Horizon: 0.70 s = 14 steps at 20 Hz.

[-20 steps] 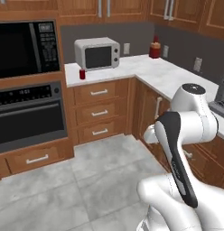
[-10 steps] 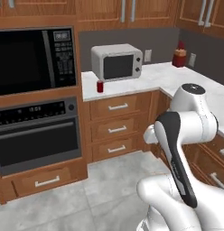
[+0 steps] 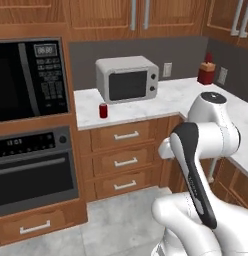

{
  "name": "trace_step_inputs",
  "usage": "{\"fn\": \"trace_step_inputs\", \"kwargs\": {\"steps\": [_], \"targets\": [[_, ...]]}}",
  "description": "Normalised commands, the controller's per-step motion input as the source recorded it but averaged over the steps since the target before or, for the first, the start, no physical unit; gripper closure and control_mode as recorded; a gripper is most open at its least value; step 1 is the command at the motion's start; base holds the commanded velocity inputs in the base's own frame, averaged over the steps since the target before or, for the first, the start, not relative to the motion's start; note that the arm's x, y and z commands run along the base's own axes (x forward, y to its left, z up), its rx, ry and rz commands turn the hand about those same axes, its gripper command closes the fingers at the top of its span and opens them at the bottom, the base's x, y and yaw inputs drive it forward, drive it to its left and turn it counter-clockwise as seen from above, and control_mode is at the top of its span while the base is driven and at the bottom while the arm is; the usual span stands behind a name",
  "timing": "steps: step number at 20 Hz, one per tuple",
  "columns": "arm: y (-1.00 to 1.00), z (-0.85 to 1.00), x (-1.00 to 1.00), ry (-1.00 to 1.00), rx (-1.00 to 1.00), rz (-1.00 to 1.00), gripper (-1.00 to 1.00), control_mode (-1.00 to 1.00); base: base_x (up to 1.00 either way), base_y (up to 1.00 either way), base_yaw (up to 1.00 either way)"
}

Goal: Four empty soda cans are scattered around the kitchen. Gather all the cans and cluster them next to the stove for recycling.

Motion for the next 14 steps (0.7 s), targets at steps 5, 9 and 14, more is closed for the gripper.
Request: {"fn": "trace_step_inputs", "kwargs": {"steps": [5,9,14], "targets": [[0.00,0.00,0.00,0.00,0.00,0.00,-1.00,1.00,0.49,-0.20,0.10],[0.00,0.00,0.00,0.00,0.00,0.00,-1.00,1.00,0.55,0.01,0.10],[0.00,0.00,0.00,0.00,0.00,0.00,-1.00,1.00,0.64,-0.05,0.09]]}}
